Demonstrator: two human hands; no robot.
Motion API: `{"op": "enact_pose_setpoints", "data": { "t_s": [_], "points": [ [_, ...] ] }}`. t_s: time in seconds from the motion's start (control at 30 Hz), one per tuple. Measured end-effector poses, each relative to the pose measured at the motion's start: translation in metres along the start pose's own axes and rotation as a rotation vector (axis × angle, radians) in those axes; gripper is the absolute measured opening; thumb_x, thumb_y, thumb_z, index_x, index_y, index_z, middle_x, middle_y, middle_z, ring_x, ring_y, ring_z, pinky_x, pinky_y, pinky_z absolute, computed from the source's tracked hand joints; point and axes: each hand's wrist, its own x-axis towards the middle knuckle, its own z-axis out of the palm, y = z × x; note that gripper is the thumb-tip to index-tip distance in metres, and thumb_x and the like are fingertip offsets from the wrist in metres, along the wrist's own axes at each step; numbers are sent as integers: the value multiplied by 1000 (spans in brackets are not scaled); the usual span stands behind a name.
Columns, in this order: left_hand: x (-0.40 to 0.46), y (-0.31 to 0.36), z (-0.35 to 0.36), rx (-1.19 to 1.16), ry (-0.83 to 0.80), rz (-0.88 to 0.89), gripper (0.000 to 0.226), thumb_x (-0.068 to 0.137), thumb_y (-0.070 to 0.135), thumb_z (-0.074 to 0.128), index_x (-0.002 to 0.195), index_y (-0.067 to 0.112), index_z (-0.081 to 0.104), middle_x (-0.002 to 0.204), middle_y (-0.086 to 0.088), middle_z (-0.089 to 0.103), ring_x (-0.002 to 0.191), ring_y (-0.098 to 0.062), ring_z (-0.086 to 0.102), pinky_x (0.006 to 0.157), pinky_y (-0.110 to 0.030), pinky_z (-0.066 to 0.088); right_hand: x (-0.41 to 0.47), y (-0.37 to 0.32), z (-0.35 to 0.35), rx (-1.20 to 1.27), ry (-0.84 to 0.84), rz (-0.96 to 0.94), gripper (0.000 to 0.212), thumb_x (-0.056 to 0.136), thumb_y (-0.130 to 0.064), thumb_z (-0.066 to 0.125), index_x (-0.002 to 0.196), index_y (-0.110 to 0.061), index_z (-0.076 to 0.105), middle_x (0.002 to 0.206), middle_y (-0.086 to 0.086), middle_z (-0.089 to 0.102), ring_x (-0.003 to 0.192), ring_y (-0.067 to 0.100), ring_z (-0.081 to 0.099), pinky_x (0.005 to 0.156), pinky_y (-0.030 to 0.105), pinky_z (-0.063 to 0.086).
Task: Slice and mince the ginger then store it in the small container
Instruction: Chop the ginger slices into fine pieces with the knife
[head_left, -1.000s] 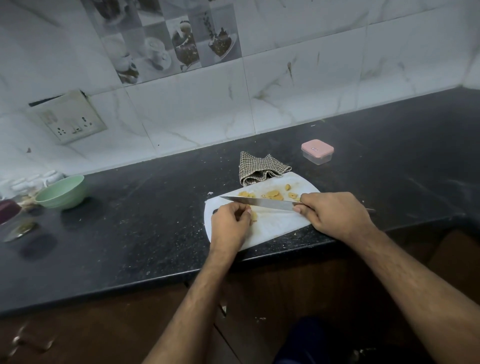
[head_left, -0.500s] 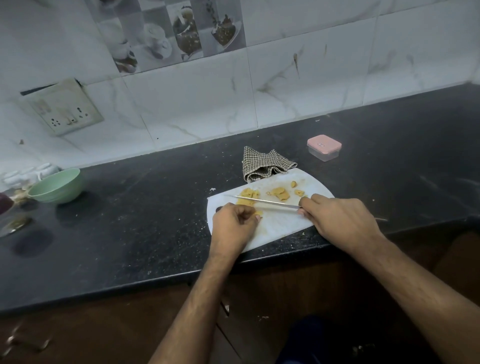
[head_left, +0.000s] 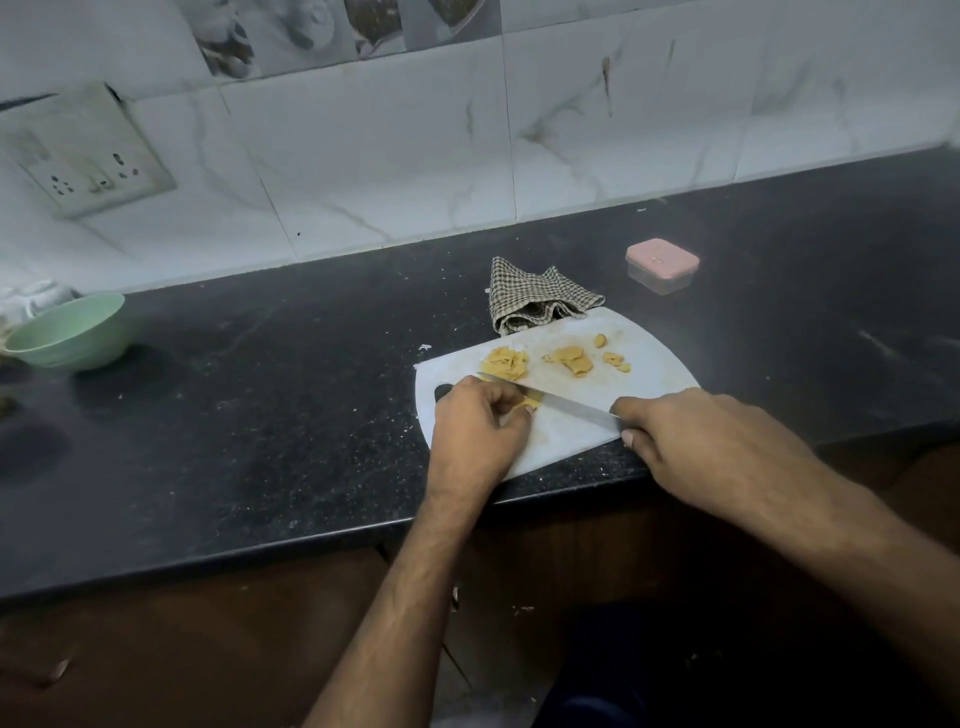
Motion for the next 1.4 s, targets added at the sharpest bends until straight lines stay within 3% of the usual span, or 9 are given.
{"op": "enact_pose_setpoints", "data": {
  "t_s": [0.1, 0.23, 0.4, 0.6, 0.7, 0.9, 1.13, 1.4],
  "points": [
    [0, -1, 0, 3, 2, 3, 8, 87, 24, 77, 93, 20, 79, 88, 10, 67, 75, -2, 58, 77, -22, 53, 1, -5, -11, -41, -65, -13, 16, 105, -42, 35, 105, -34, 49, 86, -4, 54, 76, 21, 49, 66, 33, 39],
    [0, -1, -1, -19, -7, -12, 7, 87, 22, 78, 92, 20, 79, 83, 17, 64, 75, 2, 59, 74, -14, 49, 3, -8, -25, -120, -131, -19, 18, 107, -42, 31, 96, -32, 41, 79, -5, 45, 75, 20, 47, 62, 33, 36],
    [1, -1, 0, -29, -24, -27, 3, 87, 22, 78, 89, 20, 79, 86, 16, 65, 78, -1, 60, 78, -20, 53, 6, -10, -27, -150, -210, 0, 15, 107, -37, 31, 93, -32, 35, 82, -3, 48, 76, 20, 50, 62, 33, 37],
    [2, -2, 0, -43, -29, -45, 4, 88, 20, 78, 88, 16, 80, 74, 25, 60, 71, 6, 57, 69, -10, 45, 12, -18, -6, -56, -222, 11, 15, 106, -32, 34, 92, -31, 31, 81, 0, 52, 69, 16, 52, 66, 37, 50],
    [1, 0, 0, -67, -40, -53, 5, 89, 20, 78, 91, 16, 80, 75, 20, 63, 68, 5, 56, 62, -2, 40, 10, -15, -14, -103, -193, 6, 16, 107, -35, 31, 91, -31, 31, 80, -2, 50, 69, 16, 49, 64, 35, 44],
    [3, -4, 0, -102, -54, -96, 7, 89, 21, 79, 90, 14, 81, 74, 16, 66, 59, 7, 54, 54, -2, 38, 3, -18, -24, -150, -210, 16, 11, 106, -35, 34, 95, -33, 33, 81, -3, 48, 78, 23, 52, 68, 35, 43],
    [1, -2, 1, -165, -47, -154, 12, 85, 22, 84, 95, 15, 80, 70, 15, 66, 55, 8, 54, 54, -4, 40, 12, -22, -5, -34, -219, 24, 13, 106, -30, 35, 94, -29, 33, 81, 2, 52, 69, 16, 50, 68, 38, 51],
    [1, -1, -2, -184, -35, -161, 11, 83, 21, 85, 92, 15, 81, 69, 15, 66, 53, 11, 54, 54, -3, 40, 3, -18, -24, -140, -203, 15, 14, 107, -38, 31, 95, -32, 34, 81, -3, 48, 77, 22, 51, 67, 35, 41]
  ]
}}
